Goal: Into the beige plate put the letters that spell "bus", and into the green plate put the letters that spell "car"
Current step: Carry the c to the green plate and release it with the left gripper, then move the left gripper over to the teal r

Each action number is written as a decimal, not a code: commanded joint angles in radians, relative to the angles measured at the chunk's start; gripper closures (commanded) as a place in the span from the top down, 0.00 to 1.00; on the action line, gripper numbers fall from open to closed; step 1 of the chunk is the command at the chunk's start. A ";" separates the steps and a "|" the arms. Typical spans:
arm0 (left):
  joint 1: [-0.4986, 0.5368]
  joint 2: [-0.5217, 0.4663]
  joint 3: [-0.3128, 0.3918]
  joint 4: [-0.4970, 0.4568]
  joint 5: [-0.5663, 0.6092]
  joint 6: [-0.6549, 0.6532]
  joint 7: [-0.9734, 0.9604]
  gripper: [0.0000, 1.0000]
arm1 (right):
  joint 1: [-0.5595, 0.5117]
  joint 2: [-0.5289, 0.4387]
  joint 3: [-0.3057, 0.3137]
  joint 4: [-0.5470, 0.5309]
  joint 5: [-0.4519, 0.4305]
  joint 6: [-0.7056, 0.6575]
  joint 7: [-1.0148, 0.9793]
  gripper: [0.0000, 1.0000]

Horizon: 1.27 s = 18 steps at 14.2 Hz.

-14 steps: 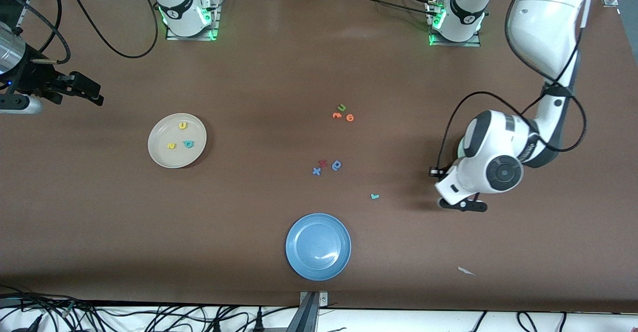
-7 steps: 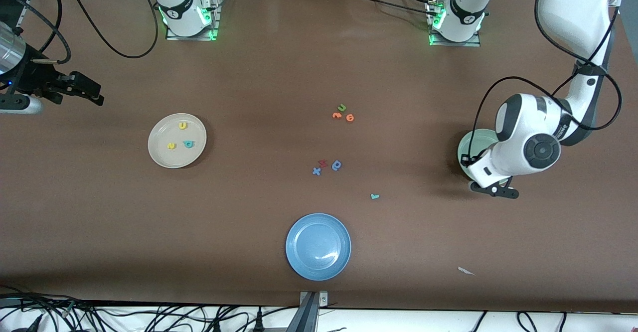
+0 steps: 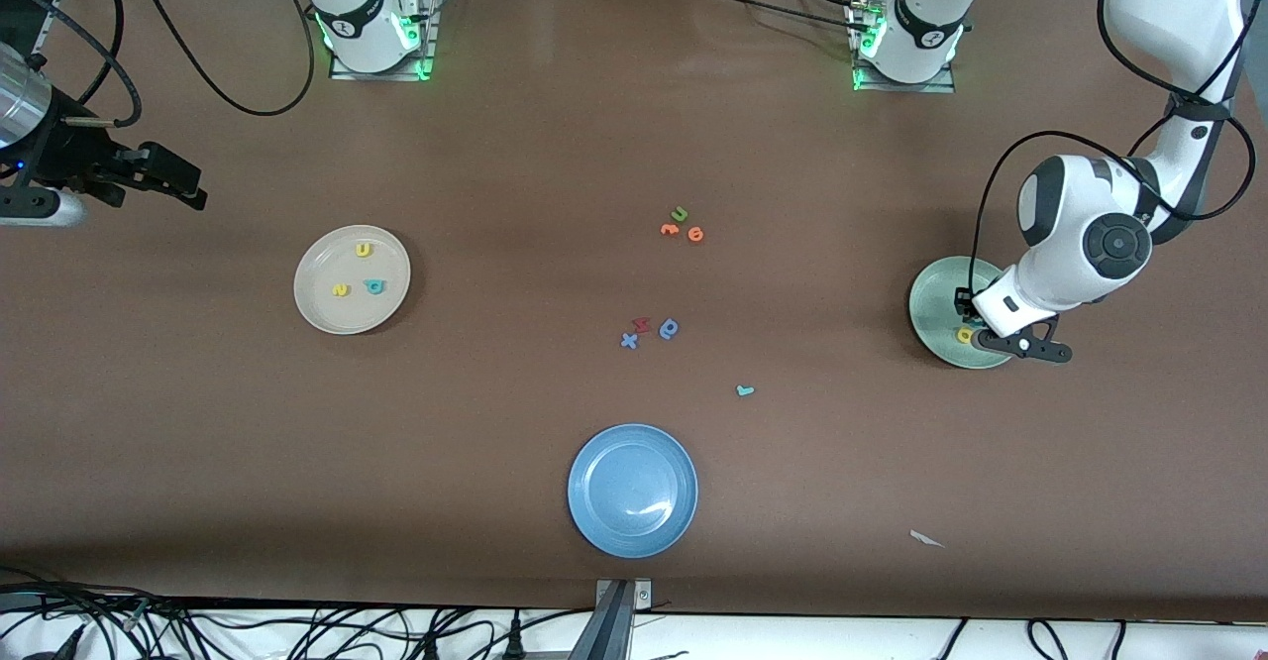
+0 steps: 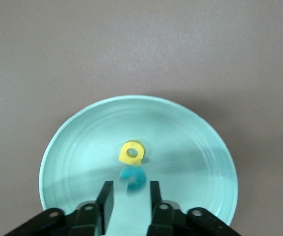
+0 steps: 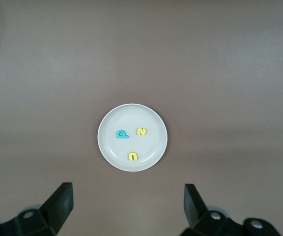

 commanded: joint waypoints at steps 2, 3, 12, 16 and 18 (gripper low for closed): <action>-0.001 -0.035 -0.039 0.036 0.026 -0.090 -0.008 1.00 | -0.008 0.006 0.011 0.021 -0.012 -0.018 0.004 1.00; -0.004 -0.031 -0.072 0.088 0.016 -0.142 -0.027 1.00 | -0.008 0.006 0.011 0.021 -0.012 -0.018 0.004 1.00; -0.307 0.282 -0.119 0.513 -0.014 -0.279 -0.510 1.00 | -0.008 0.006 0.011 0.022 -0.009 -0.015 0.004 1.00; -0.376 0.386 -0.118 0.639 -0.076 -0.279 -0.631 1.00 | -0.008 0.007 0.011 0.022 -0.010 -0.013 0.004 1.00; -0.399 0.445 -0.118 0.719 -0.079 -0.279 -0.717 1.00 | -0.007 0.007 0.011 0.022 -0.012 -0.010 0.006 1.00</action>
